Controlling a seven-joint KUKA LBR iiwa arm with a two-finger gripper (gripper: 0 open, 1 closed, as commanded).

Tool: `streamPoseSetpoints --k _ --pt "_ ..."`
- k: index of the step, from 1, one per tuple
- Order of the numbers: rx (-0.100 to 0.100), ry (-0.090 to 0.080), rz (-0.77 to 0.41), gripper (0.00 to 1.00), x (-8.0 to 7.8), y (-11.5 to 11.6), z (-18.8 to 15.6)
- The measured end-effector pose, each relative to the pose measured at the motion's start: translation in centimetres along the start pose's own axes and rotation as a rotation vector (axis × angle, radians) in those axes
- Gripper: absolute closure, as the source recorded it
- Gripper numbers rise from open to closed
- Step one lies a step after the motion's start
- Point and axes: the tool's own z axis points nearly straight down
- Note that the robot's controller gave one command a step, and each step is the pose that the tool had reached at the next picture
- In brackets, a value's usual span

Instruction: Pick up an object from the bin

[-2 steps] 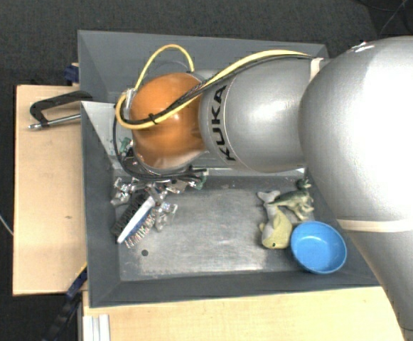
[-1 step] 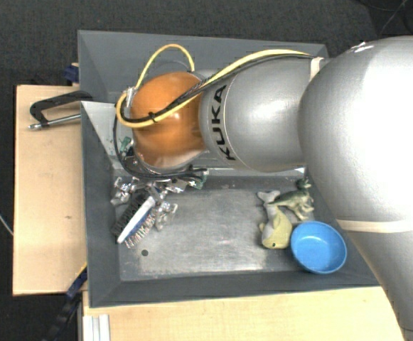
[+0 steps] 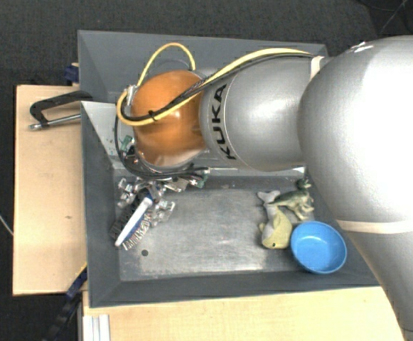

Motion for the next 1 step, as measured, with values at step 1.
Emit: streamPoseSetpoints --k 1 --pt "0.005 -0.014 0.002 1.0 -0.29 -0.15 -7.76"
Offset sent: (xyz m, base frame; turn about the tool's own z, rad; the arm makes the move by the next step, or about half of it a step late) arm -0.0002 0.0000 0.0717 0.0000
